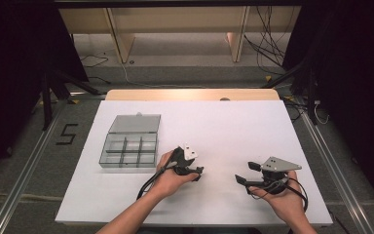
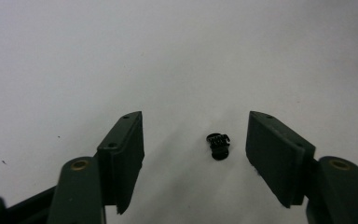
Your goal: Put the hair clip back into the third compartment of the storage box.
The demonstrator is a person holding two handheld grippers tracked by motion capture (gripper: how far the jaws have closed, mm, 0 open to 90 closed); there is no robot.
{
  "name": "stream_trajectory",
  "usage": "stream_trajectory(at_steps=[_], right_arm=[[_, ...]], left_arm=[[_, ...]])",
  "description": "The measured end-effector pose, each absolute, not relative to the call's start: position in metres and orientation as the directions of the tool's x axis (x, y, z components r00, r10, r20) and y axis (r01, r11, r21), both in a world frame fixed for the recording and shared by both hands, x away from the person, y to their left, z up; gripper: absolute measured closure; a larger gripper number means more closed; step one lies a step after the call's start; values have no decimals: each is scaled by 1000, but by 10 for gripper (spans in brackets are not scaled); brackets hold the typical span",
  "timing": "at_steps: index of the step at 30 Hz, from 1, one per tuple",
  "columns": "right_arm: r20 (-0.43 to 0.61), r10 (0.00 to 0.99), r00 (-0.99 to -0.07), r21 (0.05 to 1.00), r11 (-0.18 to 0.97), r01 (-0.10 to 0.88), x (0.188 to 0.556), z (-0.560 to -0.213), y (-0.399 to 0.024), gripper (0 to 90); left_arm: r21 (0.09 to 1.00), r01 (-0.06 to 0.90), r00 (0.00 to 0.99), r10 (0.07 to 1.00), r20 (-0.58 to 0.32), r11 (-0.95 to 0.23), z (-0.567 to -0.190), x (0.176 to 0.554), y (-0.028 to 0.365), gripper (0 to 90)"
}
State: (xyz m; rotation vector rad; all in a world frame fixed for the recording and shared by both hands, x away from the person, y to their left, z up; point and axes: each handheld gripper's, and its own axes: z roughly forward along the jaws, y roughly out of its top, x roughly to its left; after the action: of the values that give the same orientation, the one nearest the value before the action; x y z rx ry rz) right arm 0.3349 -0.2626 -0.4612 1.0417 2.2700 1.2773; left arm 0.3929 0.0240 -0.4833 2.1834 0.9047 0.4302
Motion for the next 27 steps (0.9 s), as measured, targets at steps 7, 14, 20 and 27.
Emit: stream_trajectory(at_steps=[7, 14, 20, 27], right_arm=[[62, 735, -676, 839, 328, 434, 335, -461, -263, 293], [60, 735, -675, 839, 329, 434, 335, -461, -263, 293], [60, 735, -675, 838, 330, 434, 335, -461, -263, 292], [59, 736, -675, 838, 331, 434, 335, -461, -263, 291]], left_arm=[[713, 491, 706, 708, 10, -500, -488, 393, 17, 448], [706, 514, 701, 713, -18, -487, -491, 393, 16, 507], [710, 512, 700, 714, -18, -484, -491, 393, 16, 565], [711, 513, 701, 712, -24, -481, -491, 392, 16, 645]])
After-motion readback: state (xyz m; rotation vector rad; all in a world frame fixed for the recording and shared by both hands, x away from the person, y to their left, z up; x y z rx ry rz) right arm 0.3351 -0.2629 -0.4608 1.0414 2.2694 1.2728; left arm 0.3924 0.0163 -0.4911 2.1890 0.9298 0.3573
